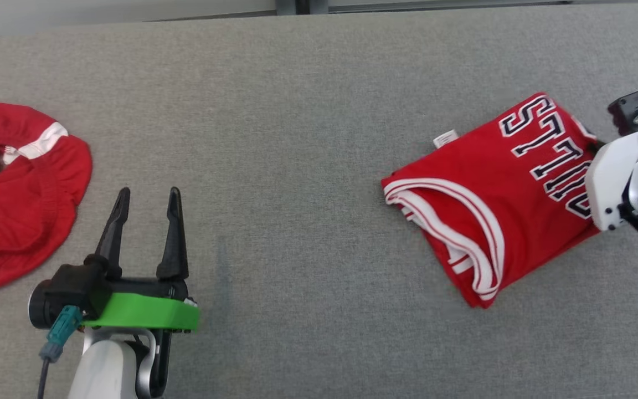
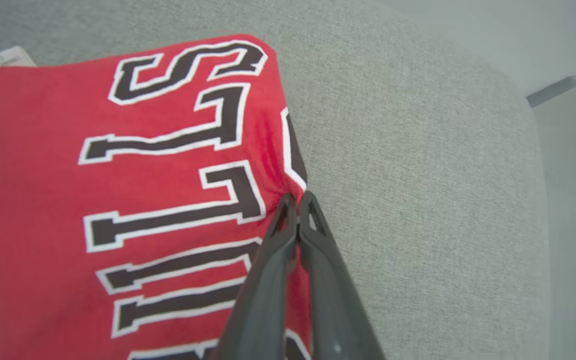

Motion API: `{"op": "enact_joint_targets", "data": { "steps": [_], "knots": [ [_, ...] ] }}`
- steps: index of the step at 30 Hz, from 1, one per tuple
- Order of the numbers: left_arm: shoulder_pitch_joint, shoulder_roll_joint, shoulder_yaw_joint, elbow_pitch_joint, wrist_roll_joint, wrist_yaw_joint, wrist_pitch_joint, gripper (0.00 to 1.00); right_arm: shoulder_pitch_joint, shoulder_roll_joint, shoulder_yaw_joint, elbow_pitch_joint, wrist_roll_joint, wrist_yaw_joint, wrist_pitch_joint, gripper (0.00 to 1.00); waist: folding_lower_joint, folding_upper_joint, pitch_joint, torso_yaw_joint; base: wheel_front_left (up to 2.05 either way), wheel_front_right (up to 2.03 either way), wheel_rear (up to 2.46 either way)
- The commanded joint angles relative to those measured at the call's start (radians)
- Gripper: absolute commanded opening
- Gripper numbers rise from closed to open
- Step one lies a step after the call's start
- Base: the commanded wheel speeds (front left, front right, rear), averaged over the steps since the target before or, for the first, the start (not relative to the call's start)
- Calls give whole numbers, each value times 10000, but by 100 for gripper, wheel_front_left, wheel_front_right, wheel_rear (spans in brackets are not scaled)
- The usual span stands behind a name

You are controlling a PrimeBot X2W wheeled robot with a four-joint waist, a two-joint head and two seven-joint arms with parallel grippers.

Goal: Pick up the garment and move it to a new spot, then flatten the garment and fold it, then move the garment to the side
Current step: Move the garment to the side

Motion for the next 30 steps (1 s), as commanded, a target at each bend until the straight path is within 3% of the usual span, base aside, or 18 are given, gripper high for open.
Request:
{"op": "enact_joint_targets", "data": {
  "steps": [1,10,24,25,26,27,30],
  "knots": [
    [-255,28,100,-189,126,-41,0,100,-284,-241,-186,-12,-118,-25,-149,0,0,0,837,-821,0,0,0],
    [-714,149,-174,-1049,662,-70,-2,100,-813,-442,-2050,651,-963,-23,-1259,0,0,0,1937,-1615,0,0,0],
    [-932,757,-557,-1928,629,-79,-2,100,-862,-118,-5661,2133,-3464,-23,-3181,0,0,0,2978,-1277,0,0,0],
    [-917,763,-545,-1932,633,-79,-2,100,-873,-96,-5760,2177,-3661,-23,-3352,15,0,0,2986,-1242,0,0,0],
    [-899,759,-538,-1931,627,-78,-2,100,-869,-78,-5818,2207,-3792,-23,-3516,66,0,0,2984,-1219,0,0,0],
    [-878,745,-537,-1920,612,-78,0,100,-859,-57,-5902,2157,-3921,-23,-3837,100,0,0,2972,-1190,0,0,0],
    [-857,685,-594,-1843,566,-78,-2,100,-884,-40,-6134,2052,-4453,-23,-4590,100,0,0,2883,-1093,0,0,0]
  ]
}}
